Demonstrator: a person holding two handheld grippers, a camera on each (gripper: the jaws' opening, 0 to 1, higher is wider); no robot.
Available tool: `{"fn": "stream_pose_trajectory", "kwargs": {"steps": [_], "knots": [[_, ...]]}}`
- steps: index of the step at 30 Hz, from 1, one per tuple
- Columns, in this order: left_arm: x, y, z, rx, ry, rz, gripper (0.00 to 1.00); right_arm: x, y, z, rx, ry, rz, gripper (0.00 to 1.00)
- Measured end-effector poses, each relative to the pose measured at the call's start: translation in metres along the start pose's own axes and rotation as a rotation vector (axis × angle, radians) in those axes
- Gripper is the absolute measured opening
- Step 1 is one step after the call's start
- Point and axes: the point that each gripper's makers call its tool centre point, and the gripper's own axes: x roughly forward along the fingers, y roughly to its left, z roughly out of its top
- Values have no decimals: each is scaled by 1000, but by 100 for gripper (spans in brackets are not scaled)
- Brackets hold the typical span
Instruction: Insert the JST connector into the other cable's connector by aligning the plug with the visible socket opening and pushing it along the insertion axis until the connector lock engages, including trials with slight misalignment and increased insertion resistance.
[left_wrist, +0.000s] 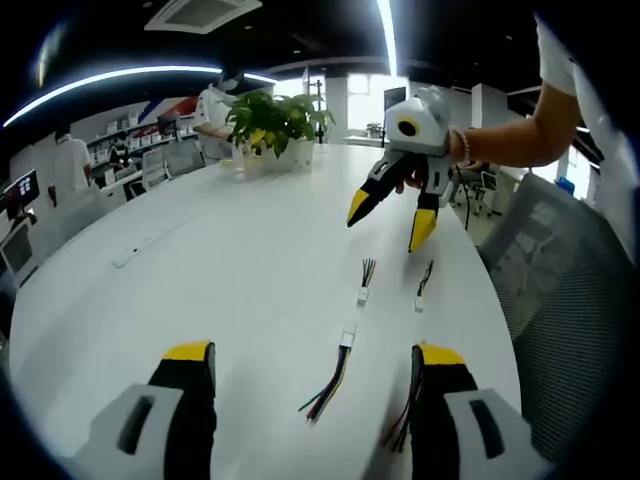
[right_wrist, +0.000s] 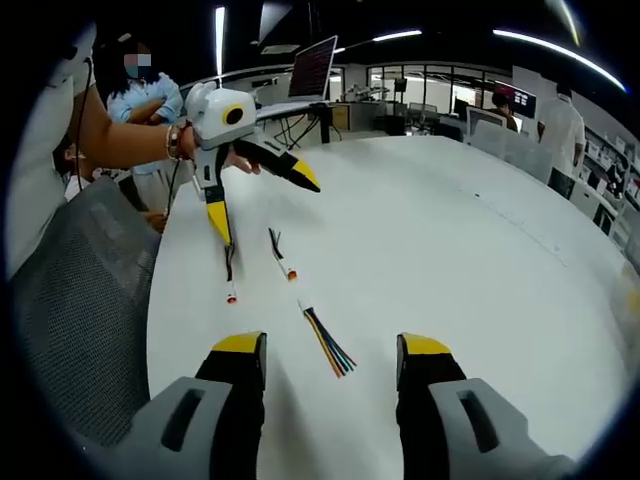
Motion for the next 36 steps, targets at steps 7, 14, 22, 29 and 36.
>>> {"fn": "stream_pose_trajectory", "kwargs": {"steps": [7, 14, 22, 29, 36], "knots": [[7, -2, -3, 13, 12, -19, 76, 6, 1, -2, -14, 13, 20, 48], [13, -4, -8, 19, 24, -41, 73, 13, 3, -4, -36, 23, 44, 45], [20, -7, -9, 26, 24, -63, 69, 18, 3, -5, -61, 31, 65, 43], [24, -10, -8, 37, 17, -86, 59, 23, 5, -5, -81, 33, 85, 39], [28, -13, -10, 38, 15, -106, 54, 27, 5, -6, -92, 36, 99, 36]]}}
